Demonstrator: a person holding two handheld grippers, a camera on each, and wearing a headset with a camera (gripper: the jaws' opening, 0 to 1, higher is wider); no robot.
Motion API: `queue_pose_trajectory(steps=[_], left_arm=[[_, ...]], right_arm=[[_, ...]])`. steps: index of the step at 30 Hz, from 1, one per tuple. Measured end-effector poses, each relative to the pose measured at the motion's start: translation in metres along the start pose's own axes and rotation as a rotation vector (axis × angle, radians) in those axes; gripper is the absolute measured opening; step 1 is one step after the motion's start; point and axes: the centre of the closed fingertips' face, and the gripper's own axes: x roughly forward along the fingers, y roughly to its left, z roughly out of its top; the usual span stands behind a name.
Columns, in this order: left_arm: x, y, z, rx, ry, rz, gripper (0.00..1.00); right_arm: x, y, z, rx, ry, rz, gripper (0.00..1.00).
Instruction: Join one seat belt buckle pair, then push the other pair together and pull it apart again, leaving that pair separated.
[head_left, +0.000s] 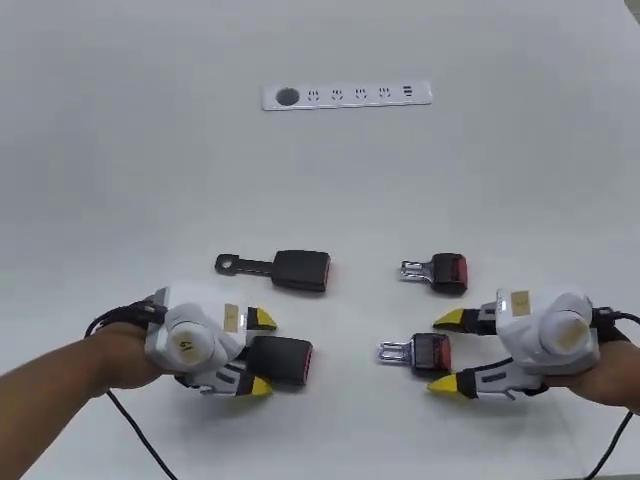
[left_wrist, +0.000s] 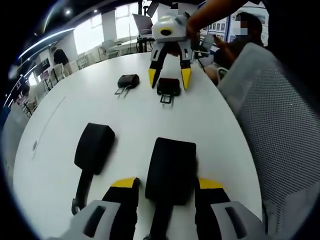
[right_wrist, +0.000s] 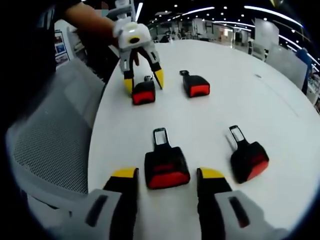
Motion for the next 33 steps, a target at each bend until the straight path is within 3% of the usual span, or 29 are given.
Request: queue_pose_trajectory(steps=[4, 8, 13, 33], left_arm=[[-0.0006, 0.0007, 0.0000, -0.014, -0.004, 0.013, 0.40], [-0.0014, -0.0005, -0.0005, -0.028, -0.003, 0.034, 0.36], [-0.0022, 0.0012, -0.0008, -0.055, -0.004, 0.058, 0.35], [-0.0014, 0.0028, -0.0024, -0.030, 0.030, 0.027, 0.35]], right_arm=[[-0.0004, -0.0039, -0.0013, -0.040, 0.004, -0.016, 0.43], [-0.0002, -0.0003, -0.0017, -0.046, 0.004, 0.005, 0.37], [0.0007, -0.0016, -0.0023, -0.052, 0.005, 0.005, 0.37], [0.0009, -0.0027, -0.0003, -0.056, -0.051, 0.008, 0.37]])
